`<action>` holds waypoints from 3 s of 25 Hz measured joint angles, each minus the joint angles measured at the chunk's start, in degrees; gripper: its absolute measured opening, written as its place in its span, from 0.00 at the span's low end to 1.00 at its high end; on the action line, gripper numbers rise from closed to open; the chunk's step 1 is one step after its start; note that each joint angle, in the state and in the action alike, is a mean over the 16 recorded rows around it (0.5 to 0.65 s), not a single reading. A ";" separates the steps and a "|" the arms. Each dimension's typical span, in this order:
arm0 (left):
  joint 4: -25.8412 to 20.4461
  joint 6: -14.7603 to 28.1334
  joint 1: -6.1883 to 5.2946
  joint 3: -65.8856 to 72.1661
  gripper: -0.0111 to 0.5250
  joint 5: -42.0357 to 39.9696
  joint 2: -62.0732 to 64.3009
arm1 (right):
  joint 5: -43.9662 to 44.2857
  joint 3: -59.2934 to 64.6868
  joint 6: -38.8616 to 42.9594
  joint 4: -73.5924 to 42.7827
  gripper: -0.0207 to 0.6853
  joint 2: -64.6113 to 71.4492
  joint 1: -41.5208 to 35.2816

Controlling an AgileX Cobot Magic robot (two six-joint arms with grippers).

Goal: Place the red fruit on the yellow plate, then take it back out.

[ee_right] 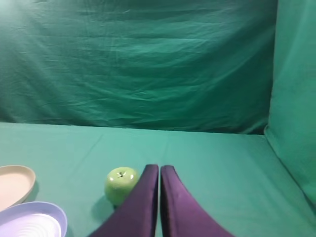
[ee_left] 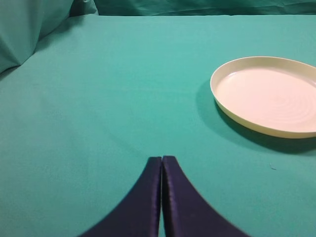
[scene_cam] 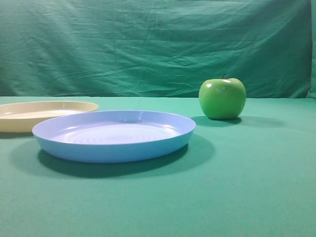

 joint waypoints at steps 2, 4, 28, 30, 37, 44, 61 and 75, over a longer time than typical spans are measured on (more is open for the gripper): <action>0.00 0.00 0.00 0.00 0.02 0.00 0.00 | -1.82 2.75 0.00 0.00 0.03 -0.10 -0.33; 0.00 0.00 0.00 0.00 0.02 0.00 0.00 | -3.23 5.18 0.00 0.00 0.03 -0.11 -0.48; 0.00 0.00 0.00 0.00 0.02 0.00 0.00 | -6.94 18.83 0.12 1.51 0.03 -0.11 -0.19; 0.00 0.00 0.00 0.00 0.02 0.00 0.00 | -6.94 18.84 0.15 1.67 0.03 -0.11 -0.03; 0.00 0.00 0.00 0.00 0.02 0.00 0.00 | -6.90 18.84 0.22 1.90 0.03 -0.11 0.61; 0.00 0.00 0.00 0.00 0.02 0.00 0.00 | -6.88 18.84 0.22 1.95 0.03 -0.11 0.86; 0.00 0.00 0.00 0.00 0.02 0.00 0.00 | -6.88 18.84 0.22 1.95 0.03 -0.11 0.92; 0.00 0.00 0.00 0.00 0.02 0.00 0.00 | -6.88 18.84 0.22 1.95 0.03 -0.11 0.92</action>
